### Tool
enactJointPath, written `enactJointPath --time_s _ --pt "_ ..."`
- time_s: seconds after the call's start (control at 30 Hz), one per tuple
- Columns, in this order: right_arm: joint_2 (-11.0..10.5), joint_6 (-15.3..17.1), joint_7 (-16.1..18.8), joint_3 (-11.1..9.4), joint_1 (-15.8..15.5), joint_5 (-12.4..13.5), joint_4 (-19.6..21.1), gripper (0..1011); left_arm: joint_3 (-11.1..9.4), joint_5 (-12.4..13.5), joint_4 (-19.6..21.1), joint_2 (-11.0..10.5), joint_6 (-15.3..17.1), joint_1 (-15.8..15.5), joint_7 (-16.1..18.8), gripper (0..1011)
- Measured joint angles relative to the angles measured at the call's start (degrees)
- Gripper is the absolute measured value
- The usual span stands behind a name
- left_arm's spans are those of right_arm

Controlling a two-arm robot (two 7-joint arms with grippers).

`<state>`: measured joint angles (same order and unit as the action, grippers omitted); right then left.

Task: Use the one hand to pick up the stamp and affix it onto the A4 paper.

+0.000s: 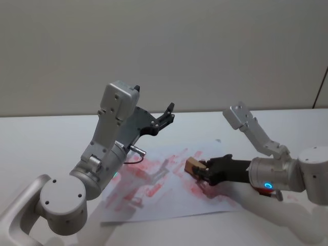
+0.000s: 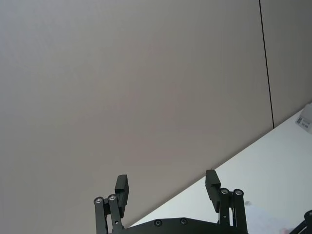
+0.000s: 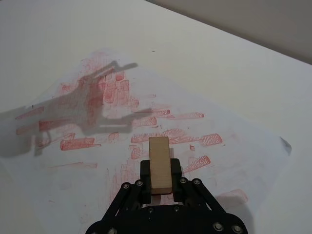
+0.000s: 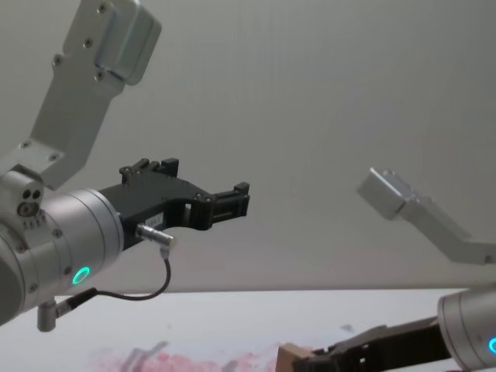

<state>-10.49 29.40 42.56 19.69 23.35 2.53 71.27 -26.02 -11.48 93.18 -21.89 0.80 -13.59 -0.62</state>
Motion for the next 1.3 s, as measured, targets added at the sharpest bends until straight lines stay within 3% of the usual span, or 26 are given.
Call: enactJointPath --time_s 0.43,0.87,1.07,1.3 --pt "-1.70 -5.48 -4.24 -0.89 -2.09 1.50 6.14 214 0.00 0.00 0.00 0.00 0.00 0.00 0.00 1001" --pt "-5.61 -11.40 -14.39 -3.22 -8.94 7.17 16.75 214 0.00 0.00 0.00 0.00 0.00 0.00 0.00 1001" --pt "-7.54 -11.76 -19.17 -4.16 -12.75 9.61 20.90 216 0.00 0.00 0.00 0.00 0.00 0.00 0.00 1001" --pt "-9.72 -10.06 -24.94 -5.30 -17.10 12.93 25.02 216 0.00 0.00 0.00 0.00 0.00 0.00 0.00 1001"
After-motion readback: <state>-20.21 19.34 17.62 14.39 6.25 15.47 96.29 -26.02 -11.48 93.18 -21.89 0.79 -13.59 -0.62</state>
